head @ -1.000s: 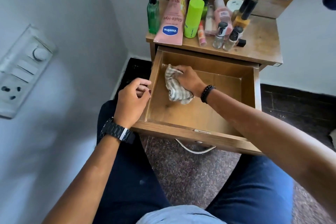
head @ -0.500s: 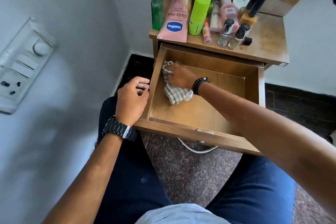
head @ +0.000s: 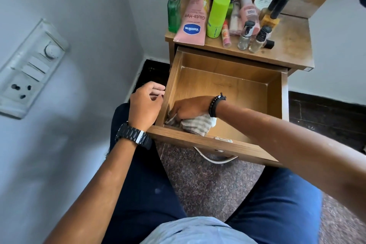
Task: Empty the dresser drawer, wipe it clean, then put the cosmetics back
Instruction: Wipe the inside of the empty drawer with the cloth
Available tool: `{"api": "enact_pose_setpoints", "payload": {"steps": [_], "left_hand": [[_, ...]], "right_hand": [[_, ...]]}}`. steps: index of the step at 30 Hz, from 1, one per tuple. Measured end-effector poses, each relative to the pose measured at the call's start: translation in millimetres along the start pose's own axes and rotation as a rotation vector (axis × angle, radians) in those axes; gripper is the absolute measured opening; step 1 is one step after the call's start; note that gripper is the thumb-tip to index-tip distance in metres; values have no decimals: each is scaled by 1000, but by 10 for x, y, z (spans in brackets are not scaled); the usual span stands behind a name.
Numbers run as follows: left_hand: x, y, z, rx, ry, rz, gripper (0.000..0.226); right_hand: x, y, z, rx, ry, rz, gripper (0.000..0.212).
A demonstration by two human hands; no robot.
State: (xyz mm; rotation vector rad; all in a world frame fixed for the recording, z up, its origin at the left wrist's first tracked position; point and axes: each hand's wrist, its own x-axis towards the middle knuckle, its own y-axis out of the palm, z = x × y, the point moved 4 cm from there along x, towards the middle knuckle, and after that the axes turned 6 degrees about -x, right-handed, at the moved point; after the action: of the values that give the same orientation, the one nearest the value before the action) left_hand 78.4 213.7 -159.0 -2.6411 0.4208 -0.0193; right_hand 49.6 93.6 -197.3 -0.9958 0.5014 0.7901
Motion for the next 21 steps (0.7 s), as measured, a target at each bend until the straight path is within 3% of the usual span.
{"api": "enact_pose_setpoints", "payload": {"steps": [3, 6, 8, 10, 11, 14, 16, 18, 21], "left_hand": [[17, 1, 11, -15, -14, -2, 21], [19, -6, 11, -19, -22, -2, 21], [23, -11, 19, -30, -26, 5, 22], [24, -12, 22, -41, -27, 9, 22], [29, -14, 20, -39, -27, 13, 23], [29, -16, -3, 4, -9, 19, 23], [8, 10, -35, 51, 33, 42, 24], [-13, 68, -74, 140, 96, 96, 25], [-41, 130, -108, 283, 165, 140, 26]], "right_hand": [[101, -85, -17, 9, 35, 83, 23], [118, -80, -163, 190, 68, 114, 23], [89, -40, -286, 367, 69, 142, 15], [-6, -21, -381, 590, 44, 165, 29], [-67, -37, -411, 731, 16, 156, 26], [-219, -183, -487, 1040, -55, -14, 20], [-209, -340, -643, 911, -24, -325, 17], [-194, -500, -738, 470, 59, -650, 21], [-136, -549, -622, -214, 275, -797, 33]]}}
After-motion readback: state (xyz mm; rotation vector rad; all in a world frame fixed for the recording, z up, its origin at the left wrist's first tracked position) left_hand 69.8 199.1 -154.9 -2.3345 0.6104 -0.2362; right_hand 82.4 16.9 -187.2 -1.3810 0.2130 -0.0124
